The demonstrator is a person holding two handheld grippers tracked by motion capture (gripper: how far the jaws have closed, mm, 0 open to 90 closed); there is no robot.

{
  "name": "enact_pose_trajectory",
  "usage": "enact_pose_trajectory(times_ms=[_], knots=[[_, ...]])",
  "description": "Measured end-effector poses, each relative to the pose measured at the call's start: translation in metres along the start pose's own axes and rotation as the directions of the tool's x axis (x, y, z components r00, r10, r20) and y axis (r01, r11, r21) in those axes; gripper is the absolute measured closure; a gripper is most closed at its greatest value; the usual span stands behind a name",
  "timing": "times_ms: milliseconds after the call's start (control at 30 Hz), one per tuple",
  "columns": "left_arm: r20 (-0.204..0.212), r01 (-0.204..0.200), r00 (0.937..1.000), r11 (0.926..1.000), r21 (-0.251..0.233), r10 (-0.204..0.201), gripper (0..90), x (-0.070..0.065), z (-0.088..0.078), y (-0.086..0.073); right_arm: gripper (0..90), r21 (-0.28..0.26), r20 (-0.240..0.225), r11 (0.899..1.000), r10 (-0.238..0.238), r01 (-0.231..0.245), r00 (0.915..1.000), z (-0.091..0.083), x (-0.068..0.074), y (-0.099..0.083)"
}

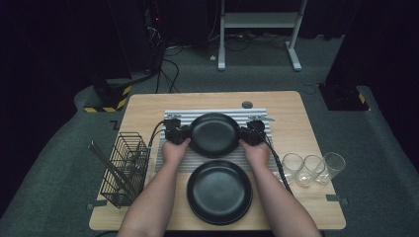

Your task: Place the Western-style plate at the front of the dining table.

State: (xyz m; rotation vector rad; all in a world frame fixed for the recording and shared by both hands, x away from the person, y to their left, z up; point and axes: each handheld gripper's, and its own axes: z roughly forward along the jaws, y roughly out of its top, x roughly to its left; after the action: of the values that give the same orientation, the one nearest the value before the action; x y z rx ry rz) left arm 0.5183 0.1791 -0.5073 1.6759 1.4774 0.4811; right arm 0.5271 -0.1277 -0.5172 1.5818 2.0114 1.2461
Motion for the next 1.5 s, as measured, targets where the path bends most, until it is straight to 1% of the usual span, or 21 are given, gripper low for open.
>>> enact_pose_trajectory(times_ms=[33, 100, 233, 333, 367, 400, 467, 533, 633, 733, 900, 967, 1033, 1100, 1133, 1233, 1267, 1300, 1400, 1500], knots=[[-0.003, 0.001, 1.0000, 1.0000, -0.004, -0.001, 70.6, -0.001, -0.001, 0.000, 74.7, -0.004, 0.001, 1.000, -0.003, 0.003, 1.0000, -0.002, 0.001, -0.001], [-0.022, -0.008, 0.9997, 0.9999, -0.011, 0.008, 70.6, -0.002, -0.005, -0.001, 74.1, -0.011, 0.002, 1.000, -0.013, 0.013, 0.9999, -0.006, 0.002, -0.002], [-0.035, -0.019, 0.9992, 0.9995, -0.024, 0.018, 69.3, -0.006, -0.012, -0.002, 73.1, -0.018, 0.006, 0.999, -0.039, 0.039, 0.9992, -0.013, 0.007, -0.002], [-0.041, -0.052, 0.9979, 0.9981, -0.032, 0.051, 67.9, -0.014, -0.019, -0.003, 71.2, -0.024, 0.004, 0.997, -0.068, 0.068, 0.9977, -0.018, 0.012, -0.002], [-0.041, -0.056, 0.9976, 0.9978, -0.036, 0.055, 67.5, -0.016, -0.020, -0.004, 71.0, -0.026, 0.005, 0.996, -0.081, 0.081, 0.9967, -0.021, 0.016, -0.002], [-0.043, -0.059, 0.9974, 0.9975, -0.040, 0.057, 67.2, -0.018, -0.022, -0.004, 70.8, -0.029, 0.004, 0.996, -0.086, 0.086, 0.9963, -0.022, 0.018, -0.002], [-0.046, -0.077, 0.9961, 0.9960, -0.045, 0.075, 65.9, -0.023, -0.027, -0.005, 69.5, -0.032, 0.000, 0.995, -0.093, 0.093, 0.9956, -0.026, 0.022, -0.003], [-0.052, -0.086, 0.9951, 0.9950, -0.050, 0.084, 65.0, -0.027, -0.031, -0.005, 69.6, -0.030, 0.006, 0.994, -0.107, 0.107, 0.9942, -0.028, 0.025, -0.003], [-0.058, -0.087, 0.9948, 0.9950, -0.050, 0.084, 63.3, -0.031, -0.037, -0.004, 70.2, -0.035, 0.015, 0.990, -0.133, 0.133, 0.9910, -0.033, 0.030, -0.004], [-0.062, -0.090, 0.9944, 0.9944, -0.056, 0.086, 61.7, -0.034, -0.043, -0.004, 70.2, -0.041, 0.017, 0.989, -0.143, 0.144, 0.9896, -0.038, 0.035, -0.004], [-0.065, -0.105, 0.9927, 0.9922, -0.067, 0.101, 60.4, -0.038, -0.052, -0.006, 69.3, -0.055, 0.026, 0.984, -0.165, 0.167, 0.9859, -0.044, 0.041, -0.007], [-0.061, -0.101, 0.9934, 0.9930, -0.062, 0.097, 60.4, -0.039, -0.054, -0.009, 68.0, -0.060, 0.025, 0.983, -0.170, 0.172, 0.9851, -0.045, 0.043, -0.010], [-0.059, -0.100, 0.9936, 0.9932, -0.059, 0.096, 60.1, -0.039, -0.055, -0.012, 67.7, -0.054, 0.026, 0.983, -0.174, 0.175, 0.9845, -0.047, 0.043, -0.012], [-0.053, -0.094, 0.9944, 0.9934, -0.066, 0.091, 58.7, -0.039, -0.057, -0.013, 67.5, -0.050, 0.026, 0.983, -0.178, 0.179, 0.9837, -0.049, 0.045, -0.014], [-0.048, -0.088, 0.9952, 0.9933, -0.075, 0.085, 57.7, -0.040, -0.058, -0.015, 67.4, -0.052, 0.030, 0.981, -0.186, 0.187, 0.9821, -0.051, 0.045, -0.015], [-0.047, -0.103, 0.9939, 0.9914, -0.080, 0.100, 55.5, -0.040, -0.061, -0.016, 66.9, -0.059, 0.031, 0.978, -0.197, 0.198, 0.9800, -0.056, 0.047, -0.016], [-0.046, -0.099, 0.9944, 0.9914, -0.085, 0.095, 55.3, -0.041, -0.063, -0.017, 66.6, -0.063, 0.030, 0.977, -0.202, 0.204, 0.9789, -0.058, 0.049, -0.016], [-0.046, -0.098, 0.9945, 0.9915, -0.086, 0.094, 55.1, -0.041, -0.064, -0.017, 66.8, -0.071, 0.034, 0.974, -0.215, 0.217, 0.9761, -0.060, 0.050, -0.016], [-0.045, -0.094, 0.9949, 0.9925, -0.078, 0.091, 55.6, -0.042, -0.067, -0.019, 67.1, -0.082, 0.027, 0.972, -0.217, 0.219, 0.9757, -0.065, 0.053, -0.017], [-0.053, -0.109, 0.9931, 0.9908, -0.080, 0.105, 55.4, -0.044, -0.070, -0.021, 66.1, -0.082, 0.022, 0.972, -0.217, 0.219, 0.9758, -0.069, 0.055, -0.017]])
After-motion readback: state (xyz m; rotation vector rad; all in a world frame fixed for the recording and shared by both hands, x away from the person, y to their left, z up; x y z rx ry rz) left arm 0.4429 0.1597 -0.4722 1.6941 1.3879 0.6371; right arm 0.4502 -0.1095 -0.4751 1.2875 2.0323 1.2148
